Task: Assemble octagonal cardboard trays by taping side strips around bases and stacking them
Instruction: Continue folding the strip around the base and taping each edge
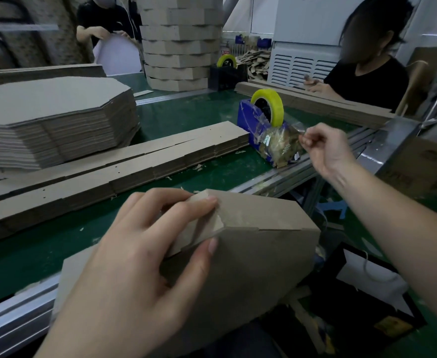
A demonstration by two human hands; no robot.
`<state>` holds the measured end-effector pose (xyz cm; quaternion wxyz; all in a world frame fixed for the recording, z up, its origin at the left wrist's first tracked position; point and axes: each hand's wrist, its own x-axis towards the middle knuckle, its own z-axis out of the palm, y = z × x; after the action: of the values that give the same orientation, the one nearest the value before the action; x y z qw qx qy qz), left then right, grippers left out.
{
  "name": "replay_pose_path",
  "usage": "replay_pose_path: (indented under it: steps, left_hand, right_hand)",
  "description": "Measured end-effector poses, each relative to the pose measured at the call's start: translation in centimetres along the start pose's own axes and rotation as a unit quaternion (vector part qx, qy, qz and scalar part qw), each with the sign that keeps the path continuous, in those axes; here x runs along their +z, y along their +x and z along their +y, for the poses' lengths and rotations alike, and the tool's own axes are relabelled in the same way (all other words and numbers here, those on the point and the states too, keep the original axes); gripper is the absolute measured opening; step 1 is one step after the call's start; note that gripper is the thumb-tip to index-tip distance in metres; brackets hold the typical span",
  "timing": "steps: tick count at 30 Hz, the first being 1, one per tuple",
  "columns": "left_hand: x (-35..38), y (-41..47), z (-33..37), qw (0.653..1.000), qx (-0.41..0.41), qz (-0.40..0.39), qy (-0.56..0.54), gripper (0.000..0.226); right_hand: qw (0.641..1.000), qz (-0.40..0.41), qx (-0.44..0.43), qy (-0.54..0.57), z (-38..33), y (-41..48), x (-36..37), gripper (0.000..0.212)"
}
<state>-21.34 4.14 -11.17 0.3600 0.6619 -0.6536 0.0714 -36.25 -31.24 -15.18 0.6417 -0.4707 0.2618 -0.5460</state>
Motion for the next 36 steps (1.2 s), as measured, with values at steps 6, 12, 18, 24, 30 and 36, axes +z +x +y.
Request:
replay_pose_path:
  steps: [6,12,18,24,30,36]
  left_hand:
    - [-0.4,-0.5,0.1,0.999,-0.006,0.031,0.006,0.039]
    - [-0.3,0.6,-2.0,0.985,-0.075,-0.114,-0.103,0.036]
    - [-0.1,-0.4,0.5,0.996,-0.029,0.080,-0.035,0.038]
    - [0.1,-0.4,0.0,0.992,-0.038,0.114,-0.046,0.041]
    - [-0.2,-0.4,0.2,0.994,-0.030,0.102,-0.028,0.039]
    - [0.0,-0.5,0.1,0.997,-0.019,0.079,-0.014,0.036]
  right_hand:
    - [0.873,0.122,0.014,-0.473,-0.1,-0.9,-2.6,0.015]
    - [0.810,-0.031,-0.084,-0.580,-5.8,-5.5,2.0,0.017]
    - [0.833,-0.416,0.018,-0.364,-10.2,-12.6,11.4,0.014]
    - [0.740,-0.521,0.111,-0.411,-8.9,-14.4,14.1,0.009]
    - [0.745,-0.506,0.135,-0.413,-8.6,-14.3,13.9,0.010]
    - [0.732,-0.514,0.129,-0.429,-8.6,-14.0,13.9,0.020]
